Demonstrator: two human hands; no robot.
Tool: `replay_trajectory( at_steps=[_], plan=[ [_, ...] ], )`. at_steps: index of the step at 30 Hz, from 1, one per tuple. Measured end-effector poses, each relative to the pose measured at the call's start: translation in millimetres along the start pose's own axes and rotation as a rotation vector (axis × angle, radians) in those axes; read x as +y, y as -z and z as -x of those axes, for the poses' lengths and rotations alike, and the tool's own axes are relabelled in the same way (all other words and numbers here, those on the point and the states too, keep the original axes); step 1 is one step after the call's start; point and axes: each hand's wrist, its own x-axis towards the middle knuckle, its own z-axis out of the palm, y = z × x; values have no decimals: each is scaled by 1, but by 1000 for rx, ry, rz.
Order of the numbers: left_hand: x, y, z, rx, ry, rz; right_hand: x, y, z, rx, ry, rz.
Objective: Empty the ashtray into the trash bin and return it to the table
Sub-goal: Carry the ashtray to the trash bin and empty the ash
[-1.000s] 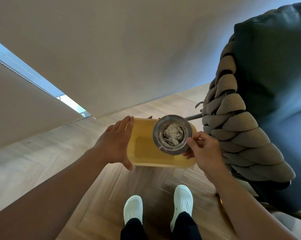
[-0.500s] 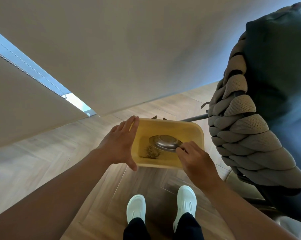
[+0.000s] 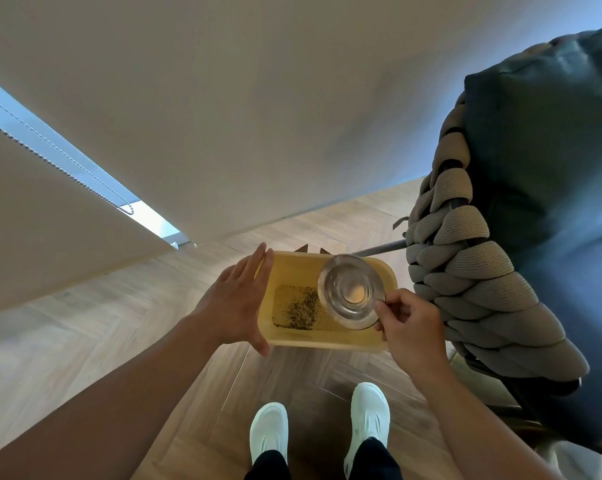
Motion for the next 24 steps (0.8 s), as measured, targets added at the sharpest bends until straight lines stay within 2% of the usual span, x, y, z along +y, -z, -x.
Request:
replay_trajectory(
  at_steps=[3, 11, 20, 24],
  plan=[
    [1, 1, 1, 6, 3, 9, 4, 8, -3, -44, -170, -193],
    [7, 3, 1, 30, 31, 67, 10, 10, -7, -156, -368, -358],
    [25, 5, 4, 132, 11, 110, 4, 8, -4, -198, -394, -465],
    [44, 17, 3, 174, -90, 319, -4, 9, 0, -228, -367, -508]
  ],
)
